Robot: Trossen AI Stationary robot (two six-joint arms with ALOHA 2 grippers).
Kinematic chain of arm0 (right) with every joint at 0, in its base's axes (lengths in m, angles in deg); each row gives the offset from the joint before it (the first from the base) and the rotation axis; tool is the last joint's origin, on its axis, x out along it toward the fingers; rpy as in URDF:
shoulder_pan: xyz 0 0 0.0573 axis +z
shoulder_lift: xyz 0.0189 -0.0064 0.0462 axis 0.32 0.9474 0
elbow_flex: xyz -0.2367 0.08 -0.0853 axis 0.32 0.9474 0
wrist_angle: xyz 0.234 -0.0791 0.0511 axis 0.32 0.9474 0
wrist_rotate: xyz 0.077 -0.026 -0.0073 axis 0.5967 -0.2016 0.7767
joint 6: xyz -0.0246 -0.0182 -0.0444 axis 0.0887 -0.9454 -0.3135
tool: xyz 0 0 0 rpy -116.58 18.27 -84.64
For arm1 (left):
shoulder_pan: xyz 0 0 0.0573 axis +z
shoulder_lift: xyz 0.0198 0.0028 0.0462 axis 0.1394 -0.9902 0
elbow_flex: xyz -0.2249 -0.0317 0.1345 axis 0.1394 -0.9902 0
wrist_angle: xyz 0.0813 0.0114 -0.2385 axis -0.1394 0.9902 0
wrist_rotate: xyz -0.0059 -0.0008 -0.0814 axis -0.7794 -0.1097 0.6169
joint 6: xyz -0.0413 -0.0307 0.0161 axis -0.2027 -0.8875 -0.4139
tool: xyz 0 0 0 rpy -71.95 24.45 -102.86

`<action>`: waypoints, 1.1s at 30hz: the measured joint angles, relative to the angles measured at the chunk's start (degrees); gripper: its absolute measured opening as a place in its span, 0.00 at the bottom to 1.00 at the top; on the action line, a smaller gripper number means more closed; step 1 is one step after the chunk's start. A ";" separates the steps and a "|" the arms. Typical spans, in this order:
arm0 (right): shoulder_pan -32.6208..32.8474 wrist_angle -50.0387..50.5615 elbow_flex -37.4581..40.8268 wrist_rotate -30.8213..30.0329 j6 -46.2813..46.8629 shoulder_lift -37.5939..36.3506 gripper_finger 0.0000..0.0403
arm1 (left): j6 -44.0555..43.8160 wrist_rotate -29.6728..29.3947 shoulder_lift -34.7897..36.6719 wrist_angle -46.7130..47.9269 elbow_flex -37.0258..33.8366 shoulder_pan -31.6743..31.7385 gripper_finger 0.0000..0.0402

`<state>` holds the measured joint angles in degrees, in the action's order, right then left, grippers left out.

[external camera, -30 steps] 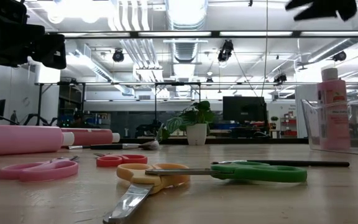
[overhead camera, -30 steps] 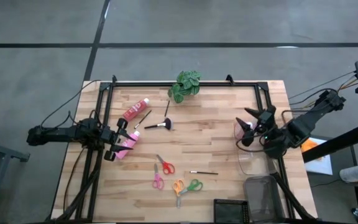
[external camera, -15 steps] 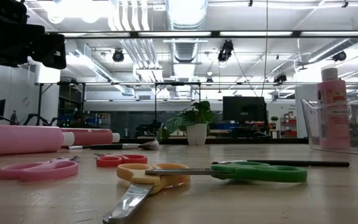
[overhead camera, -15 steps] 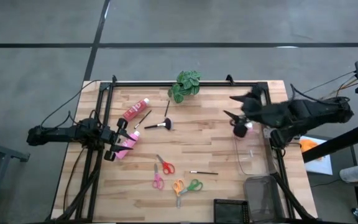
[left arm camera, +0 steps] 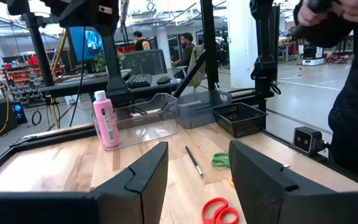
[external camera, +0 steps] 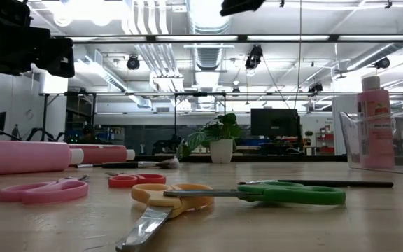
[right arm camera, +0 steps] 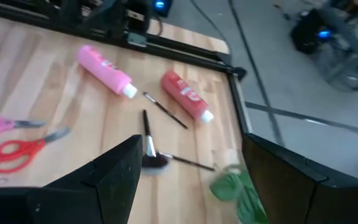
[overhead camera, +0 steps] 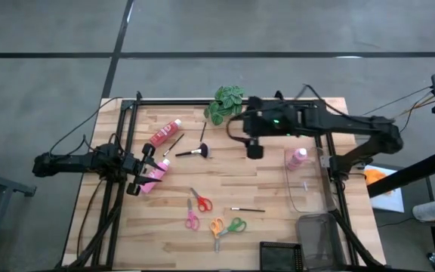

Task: Pick & Place Paint Supplies
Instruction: Put the red paint bottle into the transparent bin

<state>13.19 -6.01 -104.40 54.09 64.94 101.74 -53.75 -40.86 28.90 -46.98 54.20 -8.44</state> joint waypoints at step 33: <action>-1.04 -1.23 -6.32 4.65 1.52 6.59 0.68 | 0.00 0.00 0.00 0.00 0.01 0.00 0.42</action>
<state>12.14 -7.24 -110.71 58.74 66.46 108.33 -53.75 -40.86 28.90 -46.98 54.21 -8.44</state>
